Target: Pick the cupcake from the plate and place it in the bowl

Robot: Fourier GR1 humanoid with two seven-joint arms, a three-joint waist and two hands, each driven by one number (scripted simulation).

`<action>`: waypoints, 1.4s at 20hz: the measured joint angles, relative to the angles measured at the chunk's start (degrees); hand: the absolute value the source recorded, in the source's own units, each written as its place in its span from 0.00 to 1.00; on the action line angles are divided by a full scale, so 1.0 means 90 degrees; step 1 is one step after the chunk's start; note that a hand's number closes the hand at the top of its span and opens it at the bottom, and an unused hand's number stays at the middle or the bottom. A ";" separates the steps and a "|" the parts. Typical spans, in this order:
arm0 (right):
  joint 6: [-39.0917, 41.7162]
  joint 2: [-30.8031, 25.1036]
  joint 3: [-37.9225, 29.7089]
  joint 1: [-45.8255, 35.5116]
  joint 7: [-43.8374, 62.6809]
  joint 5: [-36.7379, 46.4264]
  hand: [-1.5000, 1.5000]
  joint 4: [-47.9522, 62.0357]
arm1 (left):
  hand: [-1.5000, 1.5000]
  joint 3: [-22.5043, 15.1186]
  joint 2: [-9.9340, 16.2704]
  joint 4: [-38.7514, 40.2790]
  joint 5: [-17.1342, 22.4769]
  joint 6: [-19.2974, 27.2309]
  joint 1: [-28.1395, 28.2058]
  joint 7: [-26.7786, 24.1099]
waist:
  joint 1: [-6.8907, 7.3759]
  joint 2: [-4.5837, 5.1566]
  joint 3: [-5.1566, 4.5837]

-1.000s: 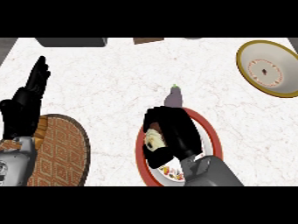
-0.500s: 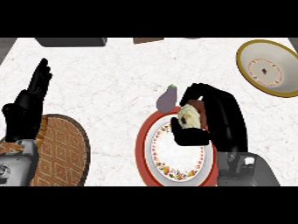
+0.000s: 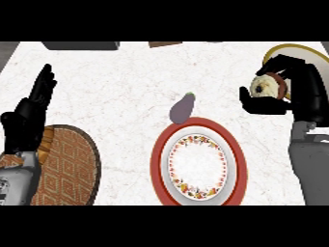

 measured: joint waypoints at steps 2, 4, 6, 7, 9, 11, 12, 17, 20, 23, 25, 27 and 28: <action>-0.0182 -0.0193 -0.0403 -0.0179 -0.0469 -0.0164 1.00 0.0542 | 0.50 -0.0013 -0.0011 -0.0133 0.0013 -0.0025 0.0031 0.0077 | 0.0024 0.0003 0.0001; -0.0370 -0.0344 -0.0806 -0.0342 -0.1027 -0.0421 1.00 0.1168 | 0.50 0.0038 0.0031 -0.0053 0.0028 -0.0063 -0.0061 0.0052 | 0.0038 0.0013 0.0002; -0.0531 -0.0562 -0.1132 -0.0612 -0.1538 -0.0544 1.00 0.1861 | 0.50 -0.0018 -0.0036 0.0012 -0.0045 -0.0016 -0.0071 0.0003 | 0.0060 0.0024 0.0004; -0.0646 -0.0685 -0.1277 -0.0730 -0.1774 -0.0543 1.00 0.2216 | 0.50 -0.0054 -0.0052 -0.0081 -0.0063 -0.0016 -0.0034 0.0042 | 0.0085 0.0027 0.0004; -0.0879 -0.0883 -0.1459 -0.0981 -0.2213 -0.0475 1.00 0.2932 | 0.50 -0.0109 -0.0114 -0.0035 -0.0141 0.0041 -0.0123 0.0073 | 0.0104 0.0036 0.0005; -0.1082 -0.1151 -0.1645 -0.1213 -0.2609 -0.0394 1.00 0.3622 | 0.50 -0.0122 -0.0137 -0.0040 -0.0135 0.0028 -0.0141 0.0083 | 0.0132 0.0046 0.0006; -0.1226 -0.1250 -0.1702 -0.1291 -0.2799 -0.0314 1.00 0.3962 | 0.50 -0.0106 -0.0133 0.0000 -0.0112 0.0003 -0.0159 0.0056 | 0.0145 0.0053 0.0005; -0.1892 -0.1849 -0.1917 -0.1651 -0.3523 0.0141 1.00 0.5511 | 0.50 -0.0155 -0.0164 0.0033 -0.0168 0.0004 -0.0239 0.0055 | 0.0243 0.0098 0.0013; -0.2355 -0.2055 -0.2064 -0.1897 -0.3844 0.0305 1.00 0.6366 | 0.50 -0.0251 -0.0229 -0.0077 -0.0178 -0.0018 -0.0190 0.0034 | 0.0355 0.0135 0.0021; -0.2552 -0.2228 -0.2279 -0.2080 -0.4159 0.0257 1.00 0.7085 | 0.50 -0.0316 -0.0258 -0.0203 -0.0201 -0.0028 -0.0236 0.0152 | 0.0411 0.0159 0.0031; -0.2466 -0.2306 -0.2460 -0.2172 -0.4280 0.0111 0.00 0.7462 | 0.50 -0.0304 -0.0244 -0.0212 -0.0178 -0.0054 -0.0275 0.0129 | 0.0456 0.0188 0.0036; -0.2213 -0.2392 -0.2606 -0.2239 -0.4433 -0.0040 0.00 0.7786 | 0.50 -0.0224 -0.0191 -0.0172 -0.0121 -0.0095 -0.0310 0.0090 | 0.0472 0.0206 0.0040; -0.2102 -0.2394 -0.2661 -0.2314 -0.4491 -0.0102 0.00 0.7920 | 0.50 -0.0198 -0.0168 -0.0164 -0.0089 -0.0126 -0.0313 0.0060 | 0.0491 0.0211 0.0042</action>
